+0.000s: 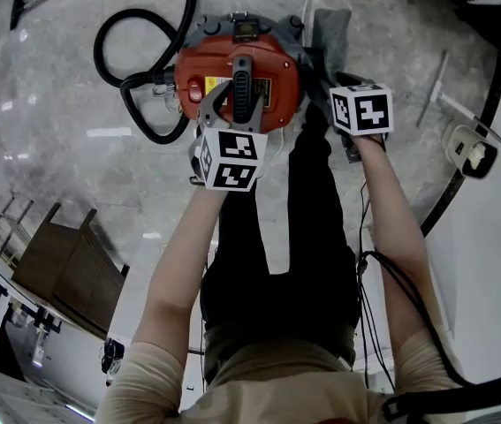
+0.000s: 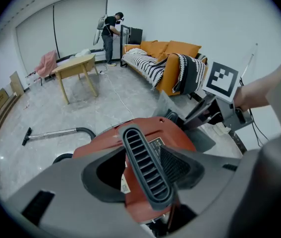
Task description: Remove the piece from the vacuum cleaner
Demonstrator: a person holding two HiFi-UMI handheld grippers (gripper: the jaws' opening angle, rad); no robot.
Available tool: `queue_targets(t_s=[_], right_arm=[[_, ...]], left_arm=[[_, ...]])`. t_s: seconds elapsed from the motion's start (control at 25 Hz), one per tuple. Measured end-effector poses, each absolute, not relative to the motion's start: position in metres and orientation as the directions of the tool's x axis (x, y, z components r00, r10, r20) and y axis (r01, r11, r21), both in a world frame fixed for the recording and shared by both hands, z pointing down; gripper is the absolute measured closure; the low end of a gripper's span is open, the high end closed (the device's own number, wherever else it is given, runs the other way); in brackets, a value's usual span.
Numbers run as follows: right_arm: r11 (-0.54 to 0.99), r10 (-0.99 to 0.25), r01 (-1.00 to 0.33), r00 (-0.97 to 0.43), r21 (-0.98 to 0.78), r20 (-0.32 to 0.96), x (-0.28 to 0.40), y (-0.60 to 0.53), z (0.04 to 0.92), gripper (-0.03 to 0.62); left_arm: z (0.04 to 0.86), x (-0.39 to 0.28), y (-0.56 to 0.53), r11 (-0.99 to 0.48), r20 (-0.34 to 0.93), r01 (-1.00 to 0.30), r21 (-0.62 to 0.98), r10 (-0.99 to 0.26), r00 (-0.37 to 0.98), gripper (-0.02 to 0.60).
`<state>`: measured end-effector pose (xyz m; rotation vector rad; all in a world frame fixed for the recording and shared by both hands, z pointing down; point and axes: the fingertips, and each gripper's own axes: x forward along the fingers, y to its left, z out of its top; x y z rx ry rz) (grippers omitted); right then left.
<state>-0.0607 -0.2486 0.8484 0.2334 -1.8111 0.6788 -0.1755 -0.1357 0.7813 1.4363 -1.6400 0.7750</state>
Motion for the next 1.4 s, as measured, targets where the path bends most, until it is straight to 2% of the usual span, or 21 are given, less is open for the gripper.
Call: queue_targets(t_s=[0.16,0.32,0.64,1.0,1.2,1.4], right_arm=[[0.791,0.199,-0.484,-0.376,-0.375,0.905,-0.06,-0.245,0.847,0.498],[0.835,0.133,-0.464,-0.353,-0.297,0.926,-0.048,-0.257,0.851,0.559],[0.829,0.138,-0.464,-0.373,-0.313,0.917,-0.042,-0.262,0.855,0.565],[0.878,0.115,-0.399,-0.363,-0.265,0.925,-0.033,-0.264,0.861,0.565],[0.848,0.09,-0.451,-0.397,-0.279,0.913,-0.026,-0.268,0.862,0.563],[0.867,0.092,-0.401,-0.453,-0.295,0.887,-0.052,-0.253,0.87,0.563]], left_arm=[[0.783,-0.175,-0.136,0.176,0.868,-0.983,0.052,-0.494,-0.042,0.362],[0.785,-0.176,-0.136,0.172,0.867,-0.984,0.055,-0.497,-0.039,0.362],[0.786,-0.177,-0.136,0.183,0.867,-0.982,0.052,-0.497,-0.047,0.362],[0.792,-0.175,-0.135,0.209,0.877,-0.971,0.117,-0.481,0.002,0.362],[0.796,-0.173,-0.136,0.2,0.868,-0.973,0.111,-0.497,-0.003,0.362],[0.795,-0.193,-0.12,0.209,0.879,-0.975,0.08,-0.476,-0.03,0.362]])
